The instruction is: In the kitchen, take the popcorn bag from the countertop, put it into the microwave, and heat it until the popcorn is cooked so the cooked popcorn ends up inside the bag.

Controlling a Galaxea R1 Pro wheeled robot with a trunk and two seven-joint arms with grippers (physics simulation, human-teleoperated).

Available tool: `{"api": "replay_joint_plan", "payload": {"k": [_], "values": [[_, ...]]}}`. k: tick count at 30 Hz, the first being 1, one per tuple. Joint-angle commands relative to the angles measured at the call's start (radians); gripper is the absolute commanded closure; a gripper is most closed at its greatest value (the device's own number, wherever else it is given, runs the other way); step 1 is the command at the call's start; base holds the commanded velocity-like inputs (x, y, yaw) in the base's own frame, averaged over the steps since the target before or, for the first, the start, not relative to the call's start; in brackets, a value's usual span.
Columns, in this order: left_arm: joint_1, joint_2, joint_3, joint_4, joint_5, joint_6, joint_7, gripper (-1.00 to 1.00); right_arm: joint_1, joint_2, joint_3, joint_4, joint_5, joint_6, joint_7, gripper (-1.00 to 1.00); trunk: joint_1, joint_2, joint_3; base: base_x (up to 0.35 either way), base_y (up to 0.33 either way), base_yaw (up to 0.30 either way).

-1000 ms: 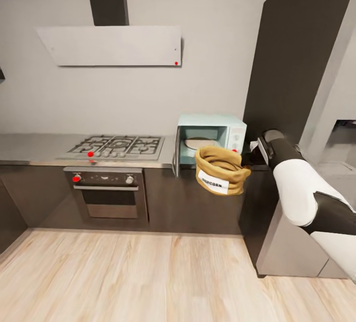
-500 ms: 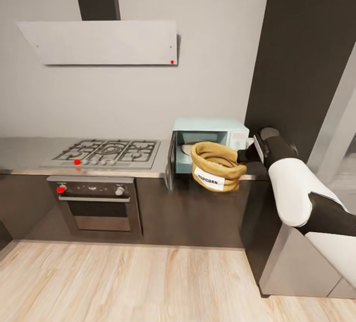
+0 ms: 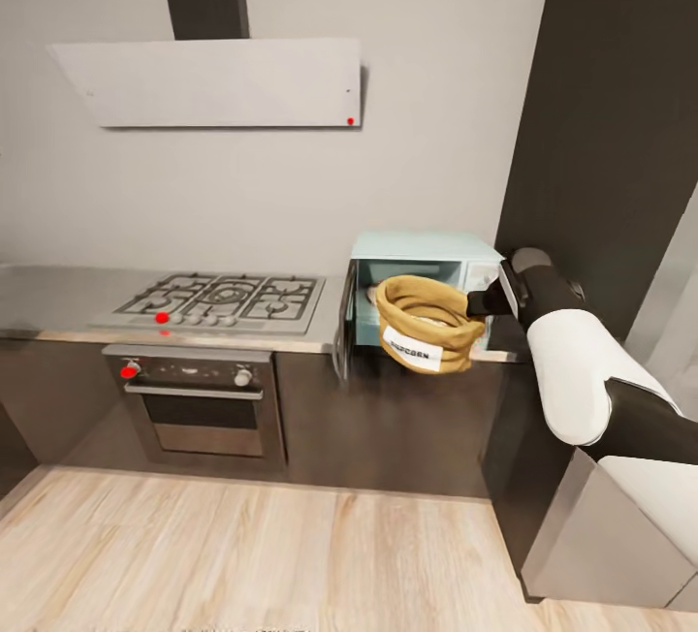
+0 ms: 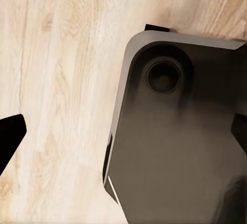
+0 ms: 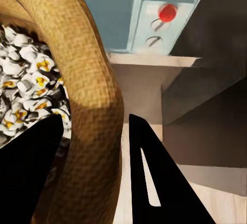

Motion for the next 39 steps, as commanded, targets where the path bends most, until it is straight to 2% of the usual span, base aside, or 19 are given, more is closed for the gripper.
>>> {"api": "replay_joint_plan", "payload": {"k": [1, 6, 11, 20, 39], "values": [[0.0, 0.0, 0.004, 0.0, 0.005, -0.003, 0.0, -1.0, -0.001, 0.001, -0.005, -0.001, 0.01, 0.003, 0.008, 1.0, 0.0, -0.001, -0.001, 0.0, 0.0, 0.269], [0.0, 0.0, 0.004, 0.0, 0.005, -0.003, 0.0, -1.0, -0.001, -0.002, -0.003, -0.001, 0.011, 0.003, -0.02, 1.0, 0.0, -0.001, -0.001, 0.0, 0.0, 0.145], [0.0, 0.0, 0.003, 0.0, 0.005, -0.004, 0.0, -1.0, -0.001, 0.001, -0.013, -0.001, 0.004, 0.003, -0.178, 1.0, 0.0, -0.001, -0.001, 0.0, 0.0, 0.006], [0.0, -0.001, 0.004, 0.0, 0.005, -0.007, 0.0, -1.0, -0.001, 0.001, -0.017, -0.001, -0.001, 0.003, -0.178, 1.0, 0.0, -0.001, -0.001, 0.0, 0.0, 0.0], [0.0, 0.001, 0.004, 0.0, 0.006, -0.002, 0.0, -1.0, -0.001, 0.002, -0.017, 0.014, 0.001, 0.003, -0.181, 1.0, 0.0, -0.001, -0.001, 0.312, 0.0, 0.0]]}}
